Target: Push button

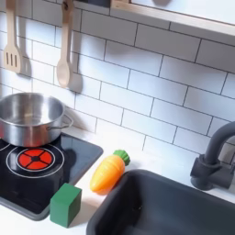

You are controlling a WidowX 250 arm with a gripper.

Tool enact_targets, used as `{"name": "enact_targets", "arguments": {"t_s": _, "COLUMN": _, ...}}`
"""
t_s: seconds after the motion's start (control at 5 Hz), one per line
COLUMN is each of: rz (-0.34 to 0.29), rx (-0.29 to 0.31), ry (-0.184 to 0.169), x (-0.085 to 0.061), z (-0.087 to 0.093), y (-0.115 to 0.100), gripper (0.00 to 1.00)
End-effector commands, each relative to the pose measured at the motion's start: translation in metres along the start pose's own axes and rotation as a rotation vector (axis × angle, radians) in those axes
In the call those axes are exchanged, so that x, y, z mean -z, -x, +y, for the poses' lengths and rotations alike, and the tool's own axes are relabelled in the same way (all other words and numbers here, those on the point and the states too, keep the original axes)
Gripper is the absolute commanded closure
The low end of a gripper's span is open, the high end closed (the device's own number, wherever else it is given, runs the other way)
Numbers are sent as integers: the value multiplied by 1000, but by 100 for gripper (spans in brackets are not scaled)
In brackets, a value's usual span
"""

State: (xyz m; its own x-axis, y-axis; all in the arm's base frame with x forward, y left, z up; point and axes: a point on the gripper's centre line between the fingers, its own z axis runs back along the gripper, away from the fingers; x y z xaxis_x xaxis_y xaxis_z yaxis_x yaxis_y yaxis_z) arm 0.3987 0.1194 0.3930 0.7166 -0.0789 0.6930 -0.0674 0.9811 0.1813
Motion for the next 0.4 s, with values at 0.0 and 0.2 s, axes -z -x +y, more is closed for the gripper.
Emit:
{"name": "enact_targets", "arguments": {"t_s": 0.0, "rz": -3, "rx": 6, "ry": 0, "x": -1, "z": -2, "y": -1, "gripper": 0}}
{"name": "enact_targets", "arguments": {"t_s": 0.2, "rz": -1, "rx": 4, "ry": -5, "x": -1, "z": -1, "y": -1, "gripper": 0}}
